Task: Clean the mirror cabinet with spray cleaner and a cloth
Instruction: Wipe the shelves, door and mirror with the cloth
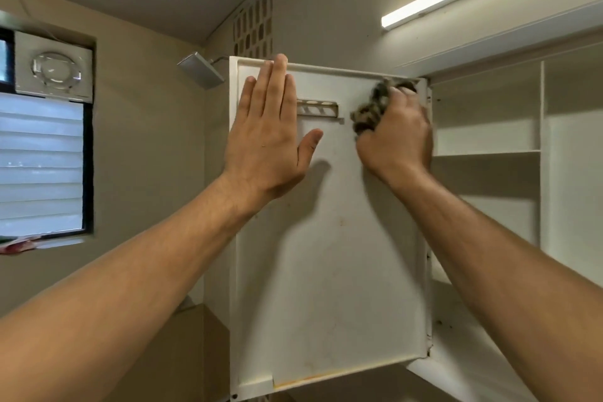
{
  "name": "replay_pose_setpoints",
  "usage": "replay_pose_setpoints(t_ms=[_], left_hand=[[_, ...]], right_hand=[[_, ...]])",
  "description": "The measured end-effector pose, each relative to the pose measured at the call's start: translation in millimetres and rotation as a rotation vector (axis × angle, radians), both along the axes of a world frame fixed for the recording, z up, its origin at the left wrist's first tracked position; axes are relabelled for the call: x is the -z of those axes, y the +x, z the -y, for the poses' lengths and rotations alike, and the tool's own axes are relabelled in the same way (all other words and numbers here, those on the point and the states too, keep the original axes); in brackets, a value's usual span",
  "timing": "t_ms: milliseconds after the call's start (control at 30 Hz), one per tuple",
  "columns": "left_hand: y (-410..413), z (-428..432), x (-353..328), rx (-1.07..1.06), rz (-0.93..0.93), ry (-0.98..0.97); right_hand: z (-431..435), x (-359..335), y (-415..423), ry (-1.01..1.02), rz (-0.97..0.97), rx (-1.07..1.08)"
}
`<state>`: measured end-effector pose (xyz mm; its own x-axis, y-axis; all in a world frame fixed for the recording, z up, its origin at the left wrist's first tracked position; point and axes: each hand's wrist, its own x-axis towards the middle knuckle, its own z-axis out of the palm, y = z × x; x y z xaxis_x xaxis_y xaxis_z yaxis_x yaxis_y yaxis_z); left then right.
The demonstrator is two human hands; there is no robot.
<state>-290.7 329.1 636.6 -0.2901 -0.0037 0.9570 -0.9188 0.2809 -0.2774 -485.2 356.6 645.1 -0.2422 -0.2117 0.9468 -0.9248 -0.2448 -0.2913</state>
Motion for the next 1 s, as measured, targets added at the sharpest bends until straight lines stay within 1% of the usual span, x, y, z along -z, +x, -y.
replay_pose_setpoints(t_ms=[33, 67, 100, 133, 167, 200, 267, 333, 367, 400, 467, 500, 533, 567, 600, 633, 733, 767, 800, 833, 867, 900, 933, 967, 1000], left_hand=[[-5, 0, -2, 0.023, -0.021, -0.001], [-10, 0, -4, 0.047, -0.049, -0.003], [-11, 0, -5, 0.065, -0.073, -0.005], [-12, 1, -5, 0.083, -0.082, -0.009], [-11, 2, -5, 0.093, -0.08, -0.018], [-10, 2, -4, 0.099, -0.074, -0.028], [-8, 2, -5, 0.101, -0.063, -0.031], [-7, 0, -3, 0.079, -0.058, -0.021], [-8, 0, -3, 0.071, -0.061, -0.017], [-10, -2, -1, 0.066, -0.069, -0.009], [-14, -3, 0, 0.056, -0.092, -0.006], [-15, -3, 0, 0.052, -0.105, -0.008], [-16, -3, 1, 0.052, -0.112, -0.012], [-17, -3, 1, 0.053, -0.116, -0.015], [-17, -4, 2, 0.052, -0.118, -0.02], [-18, -4, 2, 0.047, -0.116, -0.021], [-17, -7, 3, 0.043, -0.118, -0.02], [-18, -7, 4, 0.054, -0.118, -0.018], [-19, -7, 4, 0.066, -0.116, -0.013], [-18, -6, 3, 0.076, -0.111, -0.004], [-16, -6, 4, 0.083, -0.104, 0.006], [-13, -5, 3, 0.093, -0.1, 0.009], [-11, -6, 4, 0.101, -0.096, 0.018], [-8, -6, 4, 0.104, -0.082, 0.03], [-6, -6, 4, 0.099, -0.064, 0.04]], right_hand=[[0, -5, 9, -0.01, -0.08, -0.071], [1, -6, 12, -0.007, -0.203, -0.107], [3, -4, 11, 0.008, -0.332, -0.104], [4, -1, 0, 0.021, -0.429, -0.059], [5, 1, -16, 0.018, -0.481, 0.02], [8, 2, -35, 0.014, -0.478, 0.116], [11, 8, -65, 0.058, -0.355, 0.284], [14, 25, -70, 0.103, -0.2, 0.306], [15, 39, -65, 0.095, -0.187, 0.289], [16, 59, -57, 0.091, -0.242, 0.243], [15, 102, -43, 0.132, -0.459, 0.053], [12, 120, -42, 0.165, -0.583, -0.004], [8, 127, -46, 0.198, -0.695, -0.004], [7, 123, -54, 0.209, -0.76, 0.036], [9, 112, -63, 0.207, -0.749, 0.088], [10, 97, -67, 0.191, -0.648, 0.112], [17, 51, -47, 0.114, -0.202, 0.122], [22, 48, -30, 0.09, -0.127, 0.12], [26, 53, -12, 0.058, -0.124, 0.073], [31, 66, 1, 0.034, -0.203, -0.005], [34, 87, 11, 0.035, -0.361, -0.077], [35, 110, 10, 0.041, -0.587, -0.11], [34, 131, 0, 0.049, -0.818, -0.109], [35, 147, -17, 0.048, -0.992, -0.101], [37, 159, -37, 0.04, -1.098, -0.097]])
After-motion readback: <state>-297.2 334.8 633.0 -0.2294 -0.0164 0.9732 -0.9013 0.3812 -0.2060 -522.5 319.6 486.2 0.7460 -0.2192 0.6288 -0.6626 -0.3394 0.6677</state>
